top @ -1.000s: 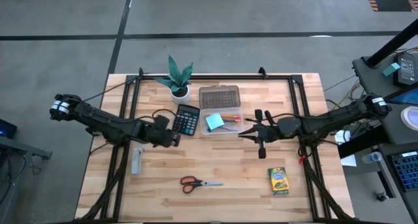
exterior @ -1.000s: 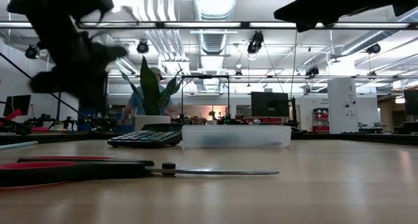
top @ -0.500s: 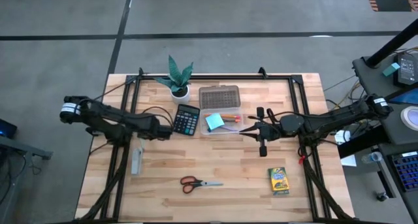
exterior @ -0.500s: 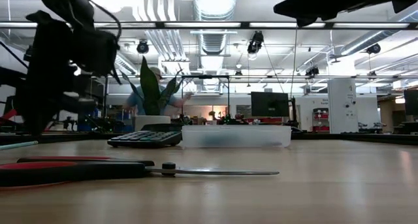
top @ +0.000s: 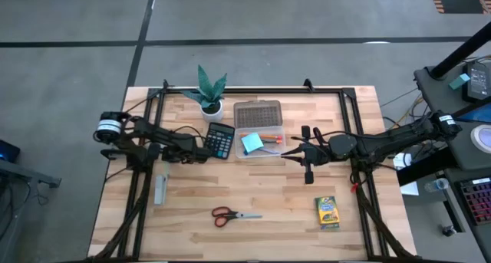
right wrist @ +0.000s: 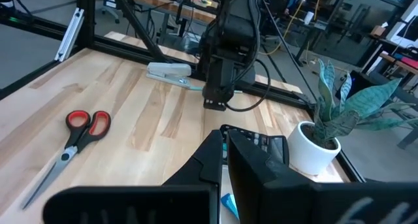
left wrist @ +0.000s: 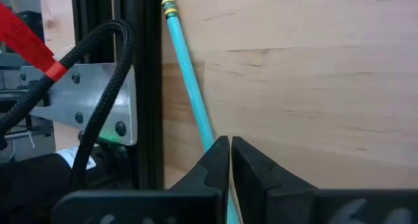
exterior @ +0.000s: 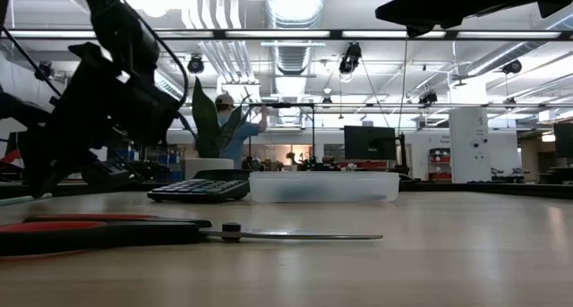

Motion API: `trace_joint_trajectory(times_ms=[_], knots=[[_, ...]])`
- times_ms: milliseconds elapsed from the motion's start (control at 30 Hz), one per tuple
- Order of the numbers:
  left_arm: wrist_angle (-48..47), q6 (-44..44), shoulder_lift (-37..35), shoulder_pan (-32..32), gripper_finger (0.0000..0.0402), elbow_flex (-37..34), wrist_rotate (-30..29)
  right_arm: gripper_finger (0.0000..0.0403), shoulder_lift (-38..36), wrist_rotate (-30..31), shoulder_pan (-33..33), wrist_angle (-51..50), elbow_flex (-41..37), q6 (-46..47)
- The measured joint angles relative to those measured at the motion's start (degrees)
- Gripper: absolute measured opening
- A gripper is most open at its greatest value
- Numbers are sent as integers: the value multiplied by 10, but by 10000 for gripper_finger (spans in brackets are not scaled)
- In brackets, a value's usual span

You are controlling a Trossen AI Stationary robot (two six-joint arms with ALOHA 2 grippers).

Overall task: Pack school essentials
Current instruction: Put the light blue pencil into the supplies box

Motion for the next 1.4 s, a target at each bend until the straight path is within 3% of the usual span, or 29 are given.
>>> trace_joint_trajectory(times_ms=[300, 700, 1100, 1400], knots=[[-104, -34, 24, 18, 0, 44, -14, 12, 1, 0, 0, -3, 0, -2], [-77, -42, 39, 37, 0, 33, -14, 12, 1, 0, 0, -3, -1, -12], [-66, -48, 111, 37, 0, 29, -3, 12, 0, 0, 0, -2, 0, -45], [-17, -23, 68, 37, 0, 38, 15, 12, 0, 0, -1, 3, 1, -70]])
